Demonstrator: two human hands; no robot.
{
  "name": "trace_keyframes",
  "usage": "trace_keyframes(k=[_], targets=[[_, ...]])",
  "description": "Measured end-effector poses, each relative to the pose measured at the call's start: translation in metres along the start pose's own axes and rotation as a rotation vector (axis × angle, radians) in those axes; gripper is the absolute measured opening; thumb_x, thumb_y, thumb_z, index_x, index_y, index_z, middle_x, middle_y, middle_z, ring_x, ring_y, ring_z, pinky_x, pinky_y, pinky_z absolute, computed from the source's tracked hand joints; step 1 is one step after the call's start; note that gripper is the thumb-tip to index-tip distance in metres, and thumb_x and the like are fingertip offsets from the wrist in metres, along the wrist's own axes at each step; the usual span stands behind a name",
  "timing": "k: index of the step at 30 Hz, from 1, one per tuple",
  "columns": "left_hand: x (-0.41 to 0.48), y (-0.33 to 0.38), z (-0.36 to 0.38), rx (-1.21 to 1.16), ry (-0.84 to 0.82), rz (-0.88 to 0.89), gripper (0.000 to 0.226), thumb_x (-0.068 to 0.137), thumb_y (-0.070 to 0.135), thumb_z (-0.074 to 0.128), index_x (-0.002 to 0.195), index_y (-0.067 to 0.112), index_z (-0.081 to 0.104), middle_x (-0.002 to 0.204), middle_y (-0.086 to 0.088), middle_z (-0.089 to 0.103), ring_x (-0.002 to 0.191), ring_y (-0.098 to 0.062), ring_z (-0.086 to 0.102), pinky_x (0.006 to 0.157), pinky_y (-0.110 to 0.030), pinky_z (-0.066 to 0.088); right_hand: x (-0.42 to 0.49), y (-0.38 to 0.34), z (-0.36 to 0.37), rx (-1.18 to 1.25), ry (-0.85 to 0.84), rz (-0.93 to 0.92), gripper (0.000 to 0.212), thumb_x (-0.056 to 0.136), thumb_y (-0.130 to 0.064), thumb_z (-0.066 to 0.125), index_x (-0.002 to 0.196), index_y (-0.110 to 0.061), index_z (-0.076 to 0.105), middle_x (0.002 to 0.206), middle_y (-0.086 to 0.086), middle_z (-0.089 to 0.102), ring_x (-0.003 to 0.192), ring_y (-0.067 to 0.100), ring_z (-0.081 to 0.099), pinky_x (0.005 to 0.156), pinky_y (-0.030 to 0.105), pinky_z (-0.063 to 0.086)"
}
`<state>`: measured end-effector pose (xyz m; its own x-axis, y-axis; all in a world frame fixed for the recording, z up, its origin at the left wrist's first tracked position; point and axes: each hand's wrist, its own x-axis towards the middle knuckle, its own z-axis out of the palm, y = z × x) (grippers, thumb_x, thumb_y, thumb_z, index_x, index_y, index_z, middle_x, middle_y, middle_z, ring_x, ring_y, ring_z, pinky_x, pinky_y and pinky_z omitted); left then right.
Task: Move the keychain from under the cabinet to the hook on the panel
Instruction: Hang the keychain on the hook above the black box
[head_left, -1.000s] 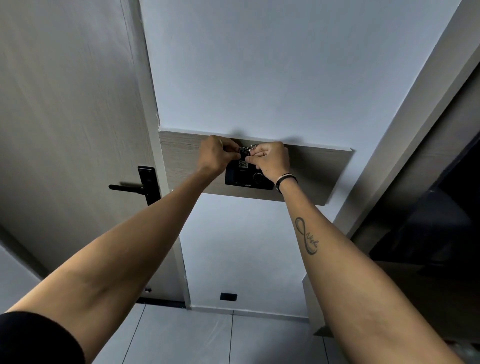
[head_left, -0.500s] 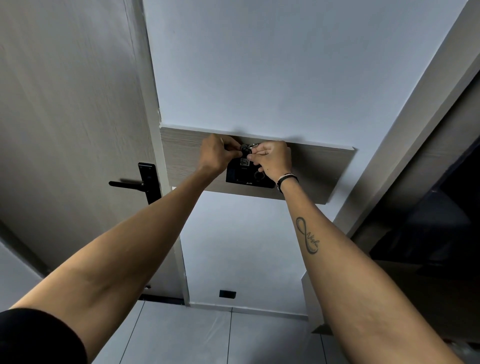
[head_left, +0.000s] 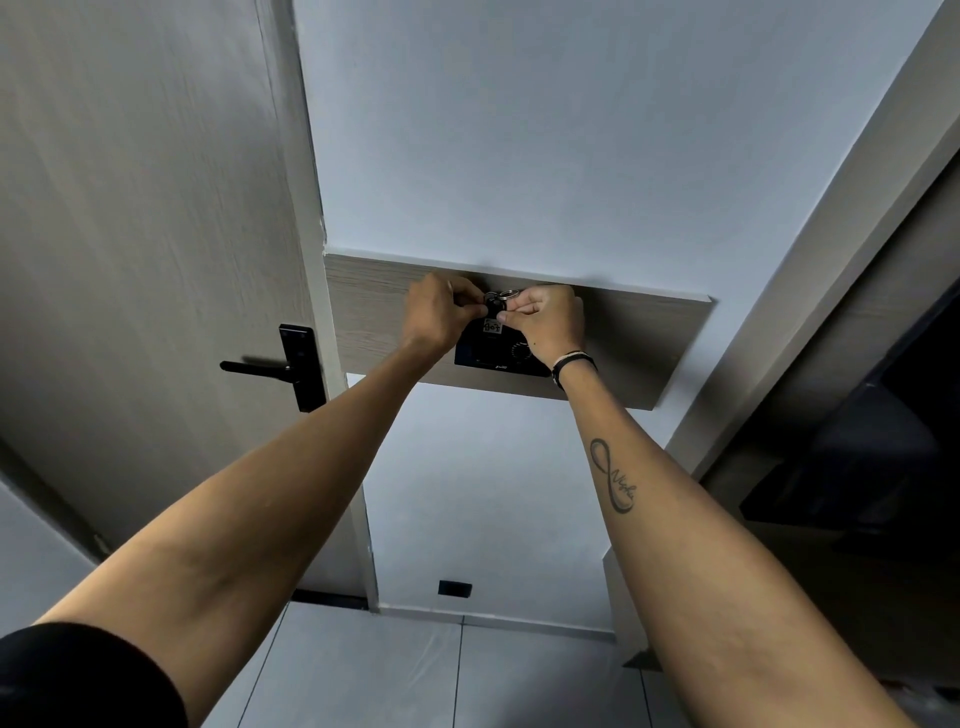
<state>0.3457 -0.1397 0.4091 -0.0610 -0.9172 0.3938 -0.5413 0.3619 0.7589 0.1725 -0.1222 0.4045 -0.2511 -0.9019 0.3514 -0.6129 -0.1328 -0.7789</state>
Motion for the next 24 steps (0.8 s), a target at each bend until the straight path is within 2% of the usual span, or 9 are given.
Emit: trace_keyframes(k=[3,5,12,15,17,19,21,24], targets=[[-0.004,0.002,0.000,0.083,-0.017,0.019,0.013,0.085,0.015,0.085,0.098,0.015,0.086,0.096,-0.006,0.085,0.091,-0.021,0.078,0.085,-0.034,0.058,-0.002,0.000,0.000,-0.080,-0.036,0.000,0.015,0.076,-0.022,0.094,0.087,-0.018,0.084,0.081,0.001,0.082,0.079,0.015,0.077,0.079,0.028,0.061],[-0.008,0.001,0.001,0.111,0.002,0.026,0.012,0.085,0.018,0.084,0.097,0.017,0.087,0.093,-0.005,0.085,0.089,-0.022,0.077,0.080,-0.032,0.054,-0.004,0.000,0.001,-0.094,-0.042,-0.009,0.014,0.076,-0.020,0.093,0.086,-0.017,0.084,0.079,0.001,0.080,0.079,0.017,0.076,0.079,0.031,0.062],[-0.014,0.005,0.002,0.177,0.009,0.068,0.017,0.093,0.022,0.078,0.108,0.019,0.085,0.101,-0.006,0.085,0.095,-0.024,0.078,0.086,-0.033,0.058,-0.007,0.001,0.001,-0.141,-0.031,-0.027,0.015,0.078,-0.025,0.092,0.088,-0.019,0.083,0.086,0.001,0.083,0.085,0.021,0.078,0.083,0.042,0.065],[-0.017,0.003,-0.003,0.286,0.031,0.159,0.021,0.096,0.024,0.072,0.114,0.020,0.081,0.109,-0.004,0.082,0.100,-0.030,0.075,0.086,-0.041,0.060,-0.013,0.007,-0.005,-0.170,0.045,-0.084,0.016,0.084,-0.036,0.086,0.088,-0.022,0.081,0.086,-0.003,0.082,0.081,0.018,0.076,0.076,0.036,0.064],[-0.021,-0.001,-0.006,0.355,0.085,0.238,0.024,0.097,0.023,0.069,0.119,0.016,0.077,0.117,-0.006,0.075,0.105,-0.033,0.070,0.082,-0.045,0.060,-0.019,0.013,-0.010,-0.252,0.147,-0.131,0.022,0.088,-0.043,0.080,0.088,-0.021,0.079,0.086,-0.001,0.081,0.082,0.023,0.073,0.070,0.034,0.059],[-0.025,-0.007,-0.007,0.415,0.147,0.292,0.030,0.097,0.022,0.068,0.124,0.013,0.073,0.127,-0.008,0.069,0.112,-0.034,0.066,0.082,-0.047,0.061,-0.024,0.022,-0.017,-0.360,0.248,-0.188,0.021,0.092,-0.040,0.075,0.089,-0.020,0.078,0.090,0.003,0.078,0.091,0.031,0.068,0.072,0.037,0.054],[-0.028,-0.015,-0.007,0.482,0.185,0.326,0.039,0.094,0.019,0.068,0.132,0.010,0.068,0.136,-0.011,0.063,0.119,-0.036,0.063,0.089,-0.050,0.059,-0.030,0.030,-0.023,-0.468,0.303,-0.229,0.018,0.095,-0.036,0.072,0.095,-0.019,0.076,0.098,0.005,0.072,0.100,0.035,0.063,0.078,0.042,0.051],[-0.031,-0.027,-0.006,0.572,0.193,0.340,0.056,0.094,0.017,0.065,0.149,0.007,0.054,0.159,-0.017,0.048,0.144,-0.040,0.050,0.112,-0.050,0.048,-0.037,0.039,-0.030,-0.589,0.364,-0.261,0.024,0.096,-0.035,0.068,0.112,-0.019,0.073,0.118,0.009,0.065,0.114,0.035,0.059,0.089,0.048,0.052]])
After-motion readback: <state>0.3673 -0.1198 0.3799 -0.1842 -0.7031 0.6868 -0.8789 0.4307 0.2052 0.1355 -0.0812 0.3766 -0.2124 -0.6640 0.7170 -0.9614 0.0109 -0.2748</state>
